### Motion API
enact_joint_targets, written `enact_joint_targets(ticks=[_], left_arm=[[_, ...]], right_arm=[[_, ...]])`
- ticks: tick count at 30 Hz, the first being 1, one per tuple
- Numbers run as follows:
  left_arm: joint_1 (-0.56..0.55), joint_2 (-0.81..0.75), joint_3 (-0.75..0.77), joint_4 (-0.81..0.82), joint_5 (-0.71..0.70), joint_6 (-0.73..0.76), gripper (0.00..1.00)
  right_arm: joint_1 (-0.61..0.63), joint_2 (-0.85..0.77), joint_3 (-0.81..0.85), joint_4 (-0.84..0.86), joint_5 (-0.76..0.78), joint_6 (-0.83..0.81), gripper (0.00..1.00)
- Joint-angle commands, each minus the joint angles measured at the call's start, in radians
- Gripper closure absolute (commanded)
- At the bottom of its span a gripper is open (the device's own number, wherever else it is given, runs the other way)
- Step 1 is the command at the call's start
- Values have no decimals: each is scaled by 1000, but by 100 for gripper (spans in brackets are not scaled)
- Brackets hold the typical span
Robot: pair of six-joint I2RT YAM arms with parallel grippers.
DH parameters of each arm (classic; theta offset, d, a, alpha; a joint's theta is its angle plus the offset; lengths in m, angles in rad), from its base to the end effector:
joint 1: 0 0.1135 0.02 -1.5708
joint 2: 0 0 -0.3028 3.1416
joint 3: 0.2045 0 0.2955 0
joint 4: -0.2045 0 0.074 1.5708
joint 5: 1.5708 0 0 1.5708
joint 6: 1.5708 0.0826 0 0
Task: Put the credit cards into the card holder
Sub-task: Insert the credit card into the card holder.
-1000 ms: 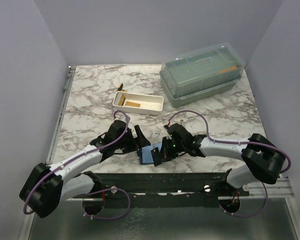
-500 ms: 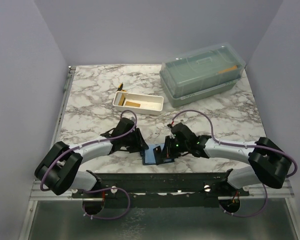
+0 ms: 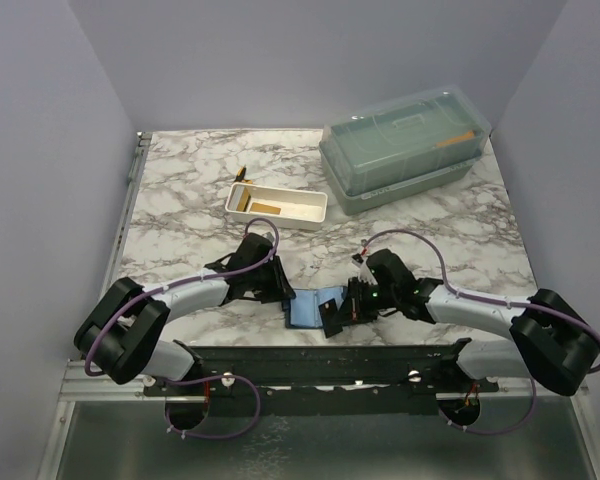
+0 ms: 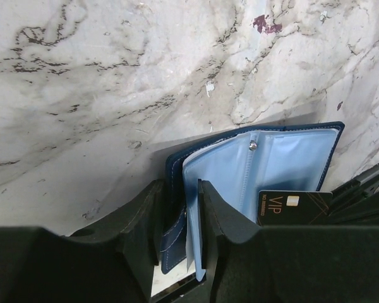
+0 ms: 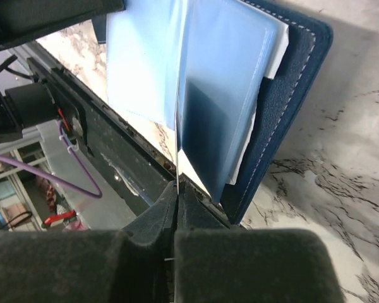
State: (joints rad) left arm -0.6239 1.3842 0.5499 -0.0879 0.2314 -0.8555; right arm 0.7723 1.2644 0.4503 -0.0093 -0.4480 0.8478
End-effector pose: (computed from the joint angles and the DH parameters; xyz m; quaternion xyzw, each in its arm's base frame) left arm 0.2291 -0.1882 0.1140 -0.0722 0.9395 -0.2942 0.1600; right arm 0.1698 0.2153 0.1241 -0.0468 0.9101 0.4004 0.0956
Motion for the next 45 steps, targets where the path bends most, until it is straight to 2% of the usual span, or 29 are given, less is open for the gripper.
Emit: enact_joint_targets(ticks=[1, 20, 30, 45], left_arm=[[-1, 11, -12, -75, -89, 42, 68], [-2, -84, -48, -48, -66, 59, 71], [-2, -92, -44, -47, -66, 73, 73], [-2, -99, -46, -40, -48, 74, 76]], right_arm=[[-4, 28, -9, 97, -95, -1, 100], [-47, 220, 33, 229, -211, 25, 100], [-54, 156, 37, 200, -210, 7, 100], [-65, 312, 85, 245, -240, 0, 100]])
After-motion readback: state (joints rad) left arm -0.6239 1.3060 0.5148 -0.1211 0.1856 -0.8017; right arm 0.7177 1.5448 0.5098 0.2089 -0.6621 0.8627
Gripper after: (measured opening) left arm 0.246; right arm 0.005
